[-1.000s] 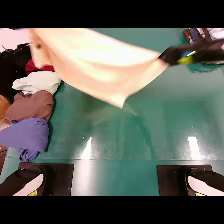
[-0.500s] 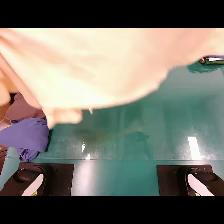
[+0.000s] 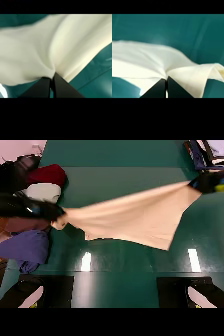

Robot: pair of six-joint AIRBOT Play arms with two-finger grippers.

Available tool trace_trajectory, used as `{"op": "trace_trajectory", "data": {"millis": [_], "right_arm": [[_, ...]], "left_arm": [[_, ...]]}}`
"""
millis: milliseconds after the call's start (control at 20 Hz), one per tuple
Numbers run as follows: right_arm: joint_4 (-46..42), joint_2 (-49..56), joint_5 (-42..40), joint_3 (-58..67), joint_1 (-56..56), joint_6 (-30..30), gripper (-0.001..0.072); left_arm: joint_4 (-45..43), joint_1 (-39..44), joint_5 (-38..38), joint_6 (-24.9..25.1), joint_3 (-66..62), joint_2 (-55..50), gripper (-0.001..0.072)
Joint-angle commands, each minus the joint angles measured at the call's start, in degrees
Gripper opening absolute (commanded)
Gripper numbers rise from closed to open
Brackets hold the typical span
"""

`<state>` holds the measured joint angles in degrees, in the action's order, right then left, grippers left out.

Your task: Fold the shirts.

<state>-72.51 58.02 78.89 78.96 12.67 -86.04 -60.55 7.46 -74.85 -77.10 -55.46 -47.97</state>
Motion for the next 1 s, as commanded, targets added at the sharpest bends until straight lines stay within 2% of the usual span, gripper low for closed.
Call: {"op": "trace_trajectory", "data": {"millis": [0,50,100,150,200,350,450,500,550,750,850,950], "right_arm": [[0.46,0.52,-2.14,-9.88,2.6,-1.16,0.001],[0.5,0.52,-2.49,-10.82,2.89,-1.16,0.001],[0.46,0.55,-2.51,-11.34,3.23,-1.2,0.0011],[0.55,0.52,-2.64,-11.65,3.28,-1.22,0.001],[0.55,0.52,-2.69,-11.63,3.28,-1.36,0.0011],[0.57,0.5,-2.86,-11.56,3.17,-1.42,0.0011],[0.57,0.5,-2.84,-11.56,3.17,-1.42,0.0011],[0.57,0.5,-2.84,-11.56,3.17,-1.42,0.001],[0.63,0.5,-2.82,-11.56,3.17,-1.42,0.0011],[0.92,0.5,-2.36,-11.56,3.17,-1.42,0.0011],[0.92,0.5,-2.05,-11.58,3.17,-1.42,0.0011],[0.94,0.52,-2.27,-11.58,3.17,-1.42,0.0011]], "left_arm": [[5.6,0.0,-1.53,2.84,16.31,-0.59,0.0026],[6.91,0.0,-1.7,3.26,18.05,-0.59,0.0027],[7.96,0.0,-1.68,3.78,19.02,-0.59,0.0074],[8.44,0.0,-1.42,3.85,19.06,-0.59,0.0352],[8.72,0.0,-0.5,3.87,18.78,-0.59,0.057],[1.51,0.0,5.09,3.39,12.68,-0.59,0.056],[-9.25,0.0,13.05,-2.4,6.64,-1.11,0.0559],[-14.08,-0.02,15.61,-5.35,3.85,-2.86,0.0559],[-16.76,-0.02,16.39,-6.29,1.57,-5.6,0.0559],[-17.57,-0.59,15.78,-6.43,-4.85,-22.62,0.0559],[-14.45,-3.45,14.01,-6.38,-7.15,-30.53,0.0559],[-6.51,-7.17,12.55,-1.57,-7.63,-35.34,0.0559]]}}
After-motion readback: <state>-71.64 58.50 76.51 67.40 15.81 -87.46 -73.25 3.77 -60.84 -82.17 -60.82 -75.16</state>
